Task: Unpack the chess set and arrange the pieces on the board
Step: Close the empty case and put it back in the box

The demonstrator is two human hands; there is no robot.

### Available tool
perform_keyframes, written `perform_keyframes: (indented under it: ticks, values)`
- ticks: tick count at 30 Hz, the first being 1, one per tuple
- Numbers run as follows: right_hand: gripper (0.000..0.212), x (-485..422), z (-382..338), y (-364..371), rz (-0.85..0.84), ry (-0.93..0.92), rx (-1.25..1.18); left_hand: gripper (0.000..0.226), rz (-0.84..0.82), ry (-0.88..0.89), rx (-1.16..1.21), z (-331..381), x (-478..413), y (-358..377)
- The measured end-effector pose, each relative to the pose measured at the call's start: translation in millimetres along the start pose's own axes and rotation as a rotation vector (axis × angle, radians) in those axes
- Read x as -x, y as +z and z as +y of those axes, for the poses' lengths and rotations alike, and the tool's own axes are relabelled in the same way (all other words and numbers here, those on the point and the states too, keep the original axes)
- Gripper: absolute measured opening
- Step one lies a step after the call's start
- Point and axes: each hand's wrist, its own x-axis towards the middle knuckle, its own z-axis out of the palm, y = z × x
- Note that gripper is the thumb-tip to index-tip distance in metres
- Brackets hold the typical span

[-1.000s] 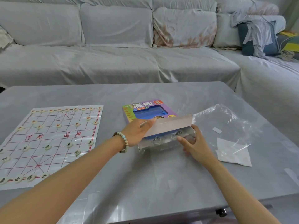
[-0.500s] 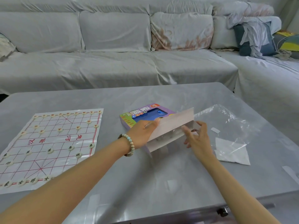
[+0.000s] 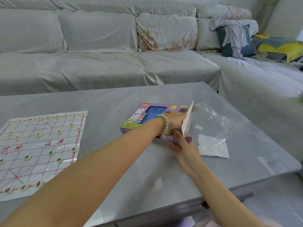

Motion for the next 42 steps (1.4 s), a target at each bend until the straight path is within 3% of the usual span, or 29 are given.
perform_keyframes:
  ticks: [2,4,7,10,14,17,20,25,33,37,42]
  values:
    - [0.029,-8,-3,-1,0.112,-0.008,-0.065,0.035,-0.077,0.004,0.048,4,0,5]
    - [0.029,-14,-8,-3,0.189,-0.033,-0.083,0.048,-0.053,0.063,0.029,3,2,2]
    - [0.041,-20,-20,-7,0.228,-0.052,-0.099,0.050,0.171,0.161,-0.082,-9,7,-21]
    - [0.038,-23,-35,-9,0.255,-0.115,-0.005,0.070,0.367,0.146,-0.289,-33,9,-51]
    - [0.044,-26,-43,1,0.256,-0.133,0.087,0.079,0.489,0.101,-0.431,-62,19,-80]
    - [0.049,-29,-39,13,0.232,-0.124,0.152,0.080,0.496,0.066,-0.314,-80,27,-98]
    - [0.046,-31,-36,26,0.240,-0.136,0.218,0.058,0.446,0.122,-0.207,-94,40,-114]
    - [0.020,-34,-44,45,0.185,-0.163,0.266,0.029,0.403,0.156,0.008,-105,63,-123]
    - [0.015,-47,-54,73,0.010,-0.160,0.386,0.034,0.702,0.118,0.195,-105,66,-129]
    - [0.028,-55,-64,81,-0.005,-0.292,0.412,0.033,0.819,0.219,0.220,-90,63,-128]
    - [0.052,-66,-66,88,-0.172,-0.412,0.343,0.033,0.892,0.306,0.282,-72,65,-134]
